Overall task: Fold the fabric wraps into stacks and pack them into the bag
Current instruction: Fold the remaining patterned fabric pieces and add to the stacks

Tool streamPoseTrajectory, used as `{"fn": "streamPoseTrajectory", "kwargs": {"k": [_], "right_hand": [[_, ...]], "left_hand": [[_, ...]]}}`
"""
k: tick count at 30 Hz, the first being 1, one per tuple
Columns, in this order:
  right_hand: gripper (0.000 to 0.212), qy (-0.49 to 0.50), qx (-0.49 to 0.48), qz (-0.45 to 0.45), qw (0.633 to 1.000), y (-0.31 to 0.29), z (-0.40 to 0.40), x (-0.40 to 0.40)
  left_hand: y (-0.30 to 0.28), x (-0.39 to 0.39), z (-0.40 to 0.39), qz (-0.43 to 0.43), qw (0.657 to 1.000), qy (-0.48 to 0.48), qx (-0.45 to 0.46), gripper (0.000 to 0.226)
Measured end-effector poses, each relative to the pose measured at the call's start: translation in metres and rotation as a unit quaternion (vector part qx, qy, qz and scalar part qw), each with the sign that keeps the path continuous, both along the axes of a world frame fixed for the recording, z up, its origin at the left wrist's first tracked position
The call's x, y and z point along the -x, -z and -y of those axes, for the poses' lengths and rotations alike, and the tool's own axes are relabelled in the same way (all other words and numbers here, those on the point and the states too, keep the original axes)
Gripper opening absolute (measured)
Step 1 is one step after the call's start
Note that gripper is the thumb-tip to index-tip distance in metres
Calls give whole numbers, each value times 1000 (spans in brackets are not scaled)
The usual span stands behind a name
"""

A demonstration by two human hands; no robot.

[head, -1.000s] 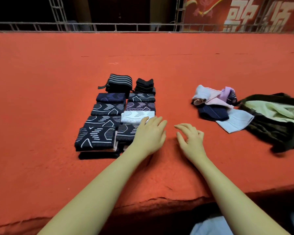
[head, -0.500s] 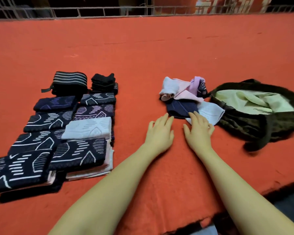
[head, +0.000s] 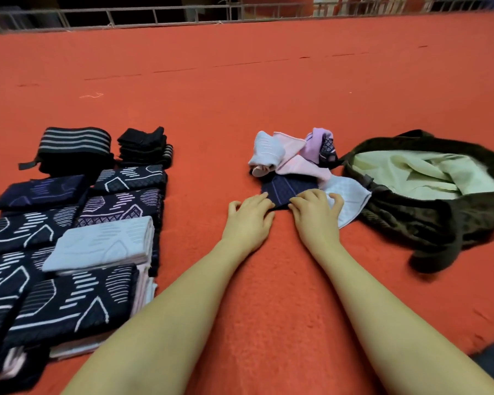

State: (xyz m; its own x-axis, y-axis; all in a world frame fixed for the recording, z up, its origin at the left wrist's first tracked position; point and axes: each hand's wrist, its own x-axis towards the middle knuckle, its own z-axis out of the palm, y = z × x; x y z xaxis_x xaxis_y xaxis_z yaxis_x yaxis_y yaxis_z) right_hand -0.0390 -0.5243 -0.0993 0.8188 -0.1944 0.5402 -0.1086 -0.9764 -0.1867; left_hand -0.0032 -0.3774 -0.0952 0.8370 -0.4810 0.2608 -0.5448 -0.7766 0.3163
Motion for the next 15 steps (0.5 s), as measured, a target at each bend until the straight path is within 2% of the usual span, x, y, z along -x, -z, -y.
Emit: {"fn": "streamPoseTrajectory", "kwargs": {"k": [6,11,15], "right_hand": [[31,-21,68,55,996,-4,-12,19],[28,-58,28,115,991,-7,-28,53],[27,-88,-8,131,988,-8,-49,83]], "left_hand": [[-7,18,-7,4,1000,-18,17,29],[-12,44,-33,33,998,25,47,39],[-17,76,-52,48,992,48,110,57]]}}
